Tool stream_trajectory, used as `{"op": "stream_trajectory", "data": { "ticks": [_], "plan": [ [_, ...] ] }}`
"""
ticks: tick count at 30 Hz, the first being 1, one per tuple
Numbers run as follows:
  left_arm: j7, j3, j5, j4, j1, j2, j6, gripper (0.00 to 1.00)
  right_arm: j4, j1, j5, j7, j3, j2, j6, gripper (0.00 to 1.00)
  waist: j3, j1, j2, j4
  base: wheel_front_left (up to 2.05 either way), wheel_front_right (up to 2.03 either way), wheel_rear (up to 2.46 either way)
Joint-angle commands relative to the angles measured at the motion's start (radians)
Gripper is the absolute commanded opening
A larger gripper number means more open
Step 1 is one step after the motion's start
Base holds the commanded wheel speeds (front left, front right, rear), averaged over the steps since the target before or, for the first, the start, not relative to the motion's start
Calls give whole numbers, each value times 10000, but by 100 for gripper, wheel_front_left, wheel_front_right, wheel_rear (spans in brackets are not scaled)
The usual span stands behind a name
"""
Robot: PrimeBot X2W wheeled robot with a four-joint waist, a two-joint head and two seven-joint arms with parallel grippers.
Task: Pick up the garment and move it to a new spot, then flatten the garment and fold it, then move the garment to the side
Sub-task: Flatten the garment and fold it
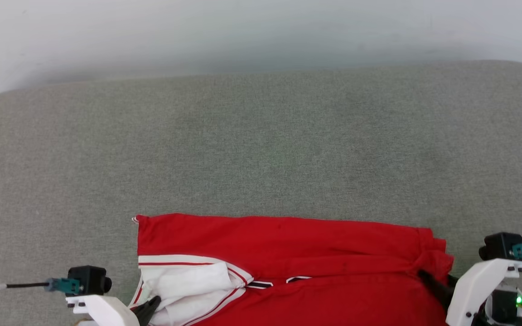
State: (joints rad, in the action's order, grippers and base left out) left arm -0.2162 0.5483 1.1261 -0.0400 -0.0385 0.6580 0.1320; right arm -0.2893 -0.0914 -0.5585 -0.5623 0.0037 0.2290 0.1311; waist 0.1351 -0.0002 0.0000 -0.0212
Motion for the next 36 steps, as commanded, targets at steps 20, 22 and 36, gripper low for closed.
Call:
{"op": "stream_trajectory", "data": {
  "ticks": [20,22,36],
  "plan": [
    [4591,-1248,-2901,1517,-583,-849,1178,100,3902,1243,1072,-1138,-2090,-325,-5,100,-376,2,0,173,0,0,0],
    [4706,-1383,-3372,1731,-628,-905,1330,100,4090,1194,1242,-1545,-2273,-281,-5,100,-291,2,0,323,0,0,0],
    [4826,-1794,-5016,2858,-505,-1313,1661,100,3244,1105,1605,-2650,-2257,-815,-5,100,664,2,0,1263,0,0,0]
  ]
}}
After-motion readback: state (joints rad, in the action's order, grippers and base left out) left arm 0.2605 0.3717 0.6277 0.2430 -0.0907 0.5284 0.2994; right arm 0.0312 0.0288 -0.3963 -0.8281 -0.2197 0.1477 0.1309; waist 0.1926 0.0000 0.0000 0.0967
